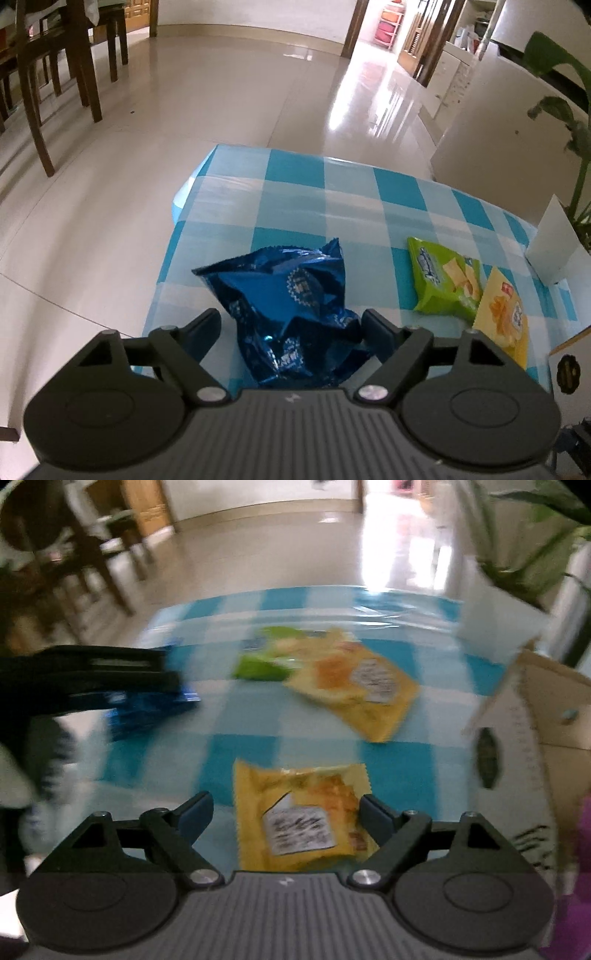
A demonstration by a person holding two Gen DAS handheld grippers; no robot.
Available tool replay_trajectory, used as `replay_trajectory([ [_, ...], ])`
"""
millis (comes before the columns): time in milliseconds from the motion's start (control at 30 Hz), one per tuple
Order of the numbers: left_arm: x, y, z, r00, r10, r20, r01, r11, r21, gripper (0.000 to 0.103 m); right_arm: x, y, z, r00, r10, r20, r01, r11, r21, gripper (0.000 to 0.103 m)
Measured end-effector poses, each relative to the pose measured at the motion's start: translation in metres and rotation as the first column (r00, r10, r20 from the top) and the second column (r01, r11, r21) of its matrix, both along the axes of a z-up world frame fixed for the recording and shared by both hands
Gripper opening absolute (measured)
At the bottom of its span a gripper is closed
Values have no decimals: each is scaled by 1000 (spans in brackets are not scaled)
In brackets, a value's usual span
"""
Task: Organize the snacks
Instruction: 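Close the left gripper on the dark blue bag while the right lowers onto the yellow pack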
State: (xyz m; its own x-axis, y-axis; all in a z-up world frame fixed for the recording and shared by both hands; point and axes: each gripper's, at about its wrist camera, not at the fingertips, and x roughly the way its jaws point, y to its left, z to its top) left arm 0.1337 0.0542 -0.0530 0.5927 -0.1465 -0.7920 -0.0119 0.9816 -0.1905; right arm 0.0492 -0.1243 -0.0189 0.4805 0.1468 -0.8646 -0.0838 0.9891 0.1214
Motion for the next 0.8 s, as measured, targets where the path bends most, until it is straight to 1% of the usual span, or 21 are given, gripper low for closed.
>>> replay_trajectory([
  [100, -1, 1, 1, 1000, -20, 5, 20, 1000, 5, 82, 0, 2, 10, 999, -2, 34, 3, 1000, -17, 88],
  [200, -2, 0, 2, 999, -35, 14, 34, 999, 12, 82, 2, -1, 8, 998, -41, 44, 45, 995, -93, 89],
  [267, -2, 0, 3, 999, -32, 16, 32, 999, 4, 82, 3, -4, 4, 998, -55, 25, 58, 993, -102, 90],
  [333, 0, 1, 2, 1000, -18, 15, 19, 1000, -20, 84, 4, -6, -2, 998, -67, -4, 66, 993, -96, 93],
  [400, 2, -1, 1, 1000, -11, 13, 11, 1000, -22, 86, 5, -6, -6, 996, -84, -10, 82, 990, -111, 96],
  [467, 4, -4, -2, 1000, -8, 5, 8, 1000, -14, 86, 6, -4, -11, 996, -89, -16, 87, 991, -104, 100],
  [533, 4, -7, -5, 1000, 3, -4, -3, 1000, -5, 86, 6, 1, -14, 997, -76, -14, 74, 989, -127, 101],
  [633, 3, -14, -8, 1000, -9, 7, 9, 999, 42, 87, 5, 7, -16, 999, -50, -12, 47, 987, -156, 103],
  [700, 1, -18, -8, 1000, -13, 13, 13, 998, 63, 84, 4, 10, -17, 999, -33, -12, 31, 984, -176, 101],
  [767, -1, -17, -7, 1000, -16, 19, 15, 998, 62, 79, 3, 12, -16, 1000, -20, -6, 18, 982, -187, 97],
  [800, -1, -17, -6, 1000, -21, 20, 20, 997, 69, 76, 2, 13, -15, 1000, -12, -4, 11, 983, -185, 92],
])
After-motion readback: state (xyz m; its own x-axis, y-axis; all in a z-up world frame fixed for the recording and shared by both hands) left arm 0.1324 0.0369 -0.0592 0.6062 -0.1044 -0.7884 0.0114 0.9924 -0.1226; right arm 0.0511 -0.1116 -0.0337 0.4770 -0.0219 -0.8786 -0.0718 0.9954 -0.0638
